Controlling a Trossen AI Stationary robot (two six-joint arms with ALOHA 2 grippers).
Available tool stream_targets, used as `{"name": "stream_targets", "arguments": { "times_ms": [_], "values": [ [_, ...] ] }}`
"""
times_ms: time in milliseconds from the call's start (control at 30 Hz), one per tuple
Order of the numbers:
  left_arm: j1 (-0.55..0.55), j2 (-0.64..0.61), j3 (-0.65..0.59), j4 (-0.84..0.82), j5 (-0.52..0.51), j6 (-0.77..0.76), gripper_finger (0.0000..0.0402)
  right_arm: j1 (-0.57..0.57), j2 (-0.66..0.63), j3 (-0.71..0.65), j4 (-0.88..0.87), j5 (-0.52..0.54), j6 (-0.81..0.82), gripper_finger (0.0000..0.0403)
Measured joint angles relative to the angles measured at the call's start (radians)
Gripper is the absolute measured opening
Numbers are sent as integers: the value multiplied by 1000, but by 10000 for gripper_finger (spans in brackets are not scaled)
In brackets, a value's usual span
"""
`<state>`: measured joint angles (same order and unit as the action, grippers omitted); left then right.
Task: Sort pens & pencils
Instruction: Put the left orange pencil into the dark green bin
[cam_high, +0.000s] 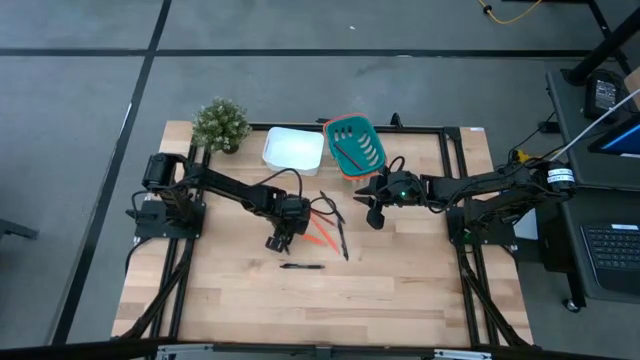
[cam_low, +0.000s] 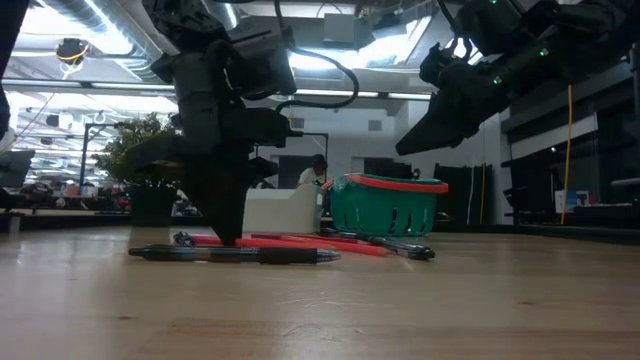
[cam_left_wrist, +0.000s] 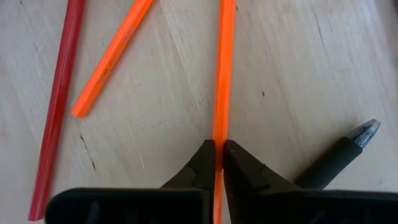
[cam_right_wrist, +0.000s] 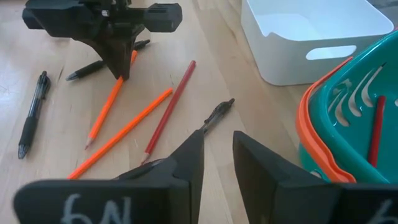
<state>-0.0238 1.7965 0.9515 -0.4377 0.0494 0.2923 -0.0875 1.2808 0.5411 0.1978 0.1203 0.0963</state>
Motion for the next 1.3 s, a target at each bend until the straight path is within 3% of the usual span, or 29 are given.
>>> {"name": "stream_targets", "arguments": {
  "times_ms": [400, 700, 900, 1300],
  "values": [
    [6, -88, 5, -7, 3, -1, 12, 0, 0, 0, -8, 0, -1, 87],
    [73, -157, 6, -40, 9, -2, 13, 0, 0, -2, -7, 3, -30, 87],
    [141, -212, 7, -31, 129, 34, 13, 0, 0, -35, 8, 26, -37, 87],
    [294, -245, 9, 97, 337, 124, 13, 0, -43, -176, 274, 29, -79, 87]
  ]
}}
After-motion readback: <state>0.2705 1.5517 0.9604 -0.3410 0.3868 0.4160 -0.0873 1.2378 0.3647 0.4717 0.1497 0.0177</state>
